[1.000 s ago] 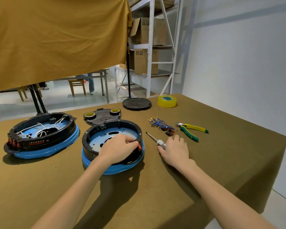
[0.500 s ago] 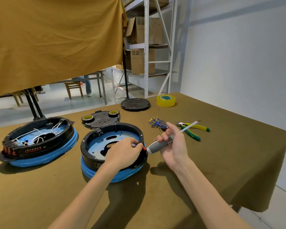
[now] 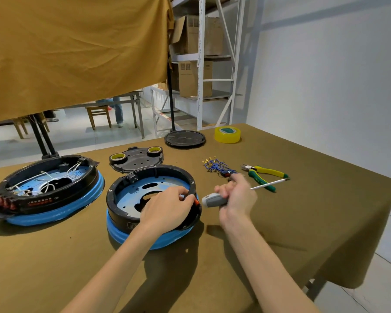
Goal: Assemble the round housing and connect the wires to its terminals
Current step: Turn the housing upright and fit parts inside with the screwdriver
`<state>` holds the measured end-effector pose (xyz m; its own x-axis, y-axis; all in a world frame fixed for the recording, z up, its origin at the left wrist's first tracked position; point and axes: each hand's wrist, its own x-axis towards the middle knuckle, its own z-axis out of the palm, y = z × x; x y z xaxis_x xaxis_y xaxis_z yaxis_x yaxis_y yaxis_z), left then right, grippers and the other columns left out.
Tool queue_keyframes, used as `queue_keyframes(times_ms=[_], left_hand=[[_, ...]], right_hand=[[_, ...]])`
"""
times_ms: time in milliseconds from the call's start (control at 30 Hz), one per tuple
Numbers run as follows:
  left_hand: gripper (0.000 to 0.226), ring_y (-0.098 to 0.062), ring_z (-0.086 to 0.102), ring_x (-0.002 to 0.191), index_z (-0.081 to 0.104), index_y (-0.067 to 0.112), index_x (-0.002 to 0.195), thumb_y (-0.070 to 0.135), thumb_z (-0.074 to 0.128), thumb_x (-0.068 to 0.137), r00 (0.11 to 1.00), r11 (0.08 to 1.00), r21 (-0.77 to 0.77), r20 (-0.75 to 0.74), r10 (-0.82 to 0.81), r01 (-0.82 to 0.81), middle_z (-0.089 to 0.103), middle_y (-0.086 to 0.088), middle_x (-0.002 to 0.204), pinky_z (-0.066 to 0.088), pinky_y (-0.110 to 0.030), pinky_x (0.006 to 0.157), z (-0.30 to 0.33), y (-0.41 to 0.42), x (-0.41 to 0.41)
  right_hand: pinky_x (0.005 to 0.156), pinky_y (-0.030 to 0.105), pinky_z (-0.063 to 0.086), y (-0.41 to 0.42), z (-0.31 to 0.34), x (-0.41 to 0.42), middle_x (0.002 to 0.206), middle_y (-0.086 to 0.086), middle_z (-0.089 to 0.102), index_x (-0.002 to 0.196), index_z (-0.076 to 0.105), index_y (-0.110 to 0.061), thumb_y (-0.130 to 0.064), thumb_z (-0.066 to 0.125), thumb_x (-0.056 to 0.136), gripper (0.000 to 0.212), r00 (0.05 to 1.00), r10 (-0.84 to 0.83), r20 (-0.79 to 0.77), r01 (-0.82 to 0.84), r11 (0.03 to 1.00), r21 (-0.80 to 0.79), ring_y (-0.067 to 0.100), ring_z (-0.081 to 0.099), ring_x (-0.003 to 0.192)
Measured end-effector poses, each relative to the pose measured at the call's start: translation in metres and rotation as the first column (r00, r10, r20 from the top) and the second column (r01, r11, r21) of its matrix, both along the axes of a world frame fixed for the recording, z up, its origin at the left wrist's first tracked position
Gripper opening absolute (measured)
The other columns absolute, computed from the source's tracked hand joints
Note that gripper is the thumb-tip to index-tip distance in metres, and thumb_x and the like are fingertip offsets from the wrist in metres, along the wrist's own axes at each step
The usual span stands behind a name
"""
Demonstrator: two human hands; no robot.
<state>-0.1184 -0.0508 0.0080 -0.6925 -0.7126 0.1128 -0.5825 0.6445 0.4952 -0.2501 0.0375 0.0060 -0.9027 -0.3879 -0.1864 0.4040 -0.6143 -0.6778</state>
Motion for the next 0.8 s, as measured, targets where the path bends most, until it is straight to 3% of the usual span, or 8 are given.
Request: queue_keyframes(times_ms=[67, 200, 367, 500, 667, 800], left_hand=[[0.028, -0.013, 0.065, 0.096, 0.066, 0.037, 0.110, 0.053, 0.044, 0.102, 1.000, 1.000, 0.001, 0.001, 0.000, 0.000, 0.072, 0.010, 0.105, 0.057, -0.037, 0.082, 0.001, -0.001, 0.001], [0.030, -0.013, 0.065, 0.100, 0.067, 0.037, 0.112, 0.054, 0.044, 0.102, 1.000, 0.999, 0.029, -0.008, -0.018, 0.018, 0.071, 0.012, 0.106, 0.057, -0.036, 0.084, 0.001, -0.002, 0.002], [0.030, -0.011, 0.064, 0.097, 0.064, 0.039, 0.118, 0.055, 0.045, 0.102, 1.000, 1.000, 0.012, 0.013, 0.010, -0.011, 0.070, 0.013, 0.107, 0.057, -0.035, 0.082, 0.001, -0.001, 0.002], [0.031, -0.010, 0.063, 0.099, 0.061, 0.039, 0.121, 0.057, 0.044, 0.102, 0.999, 0.998, 0.051, 0.027, -0.024, 0.023, 0.064, 0.017, 0.108, 0.056, -0.034, 0.081, 0.002, -0.001, 0.001], [0.032, -0.008, 0.064, 0.086, 0.059, 0.038, 0.118, 0.059, 0.043, 0.101, 0.999, 0.999, -0.026, 0.037, 0.027, -0.026, 0.069, 0.013, 0.097, 0.059, -0.039, 0.079, -0.001, 0.000, 0.002], [0.034, -0.010, 0.064, 0.095, 0.058, 0.036, 0.122, 0.059, 0.043, 0.101, 0.999, 1.000, 0.000, 0.040, -0.006, 0.006, 0.068, 0.013, 0.110, 0.058, -0.037, 0.082, 0.001, 0.001, 0.002]], right_hand=[[0.054, 0.033, 0.046, -0.004, -0.004, 0.008, 0.043, -0.001, 0.031, 0.055, 0.041, -0.017, -0.004, 0.058, 0.094, 0.044, 1.000, 0.011, -0.009, -0.010, 0.998, 0.070, 0.014, 0.032, 0.037], [0.052, 0.032, 0.046, 0.002, -0.004, -0.005, 0.044, -0.002, 0.031, 0.050, 0.042, -0.020, -0.004, 0.058, 0.092, 0.048, 0.999, -0.016, 0.035, 0.016, 1.000, -0.002, 0.015, 0.031, 0.037], [0.050, 0.031, 0.046, -0.004, -0.011, 0.014, 0.044, 0.000, 0.032, 0.051, 0.043, -0.020, -0.004, 0.058, 0.092, 0.046, 0.999, 0.019, -0.026, -0.018, 0.999, 0.051, 0.015, 0.032, 0.037], [0.052, 0.032, 0.045, 0.002, -0.008, 0.001, 0.044, -0.002, 0.032, 0.054, 0.041, -0.019, -0.004, 0.058, 0.092, 0.044, 1.000, -0.030, 0.007, 0.030, 1.000, 0.004, 0.014, 0.031, 0.037], [0.052, 0.032, 0.047, -0.003, -0.007, 0.013, 0.044, -0.001, 0.033, 0.050, 0.044, -0.020, -0.003, 0.058, 0.092, 0.047, 0.999, -0.006, -0.039, 0.008, 0.999, 0.036, 0.014, 0.033, 0.038], [0.053, 0.033, 0.046, -0.001, -0.006, 0.007, 0.044, -0.002, 0.033, 0.050, 0.043, -0.019, -0.003, 0.058, 0.091, 0.047, 0.999, -0.039, -0.012, 0.039, 0.999, 0.006, 0.014, 0.033, 0.037]])
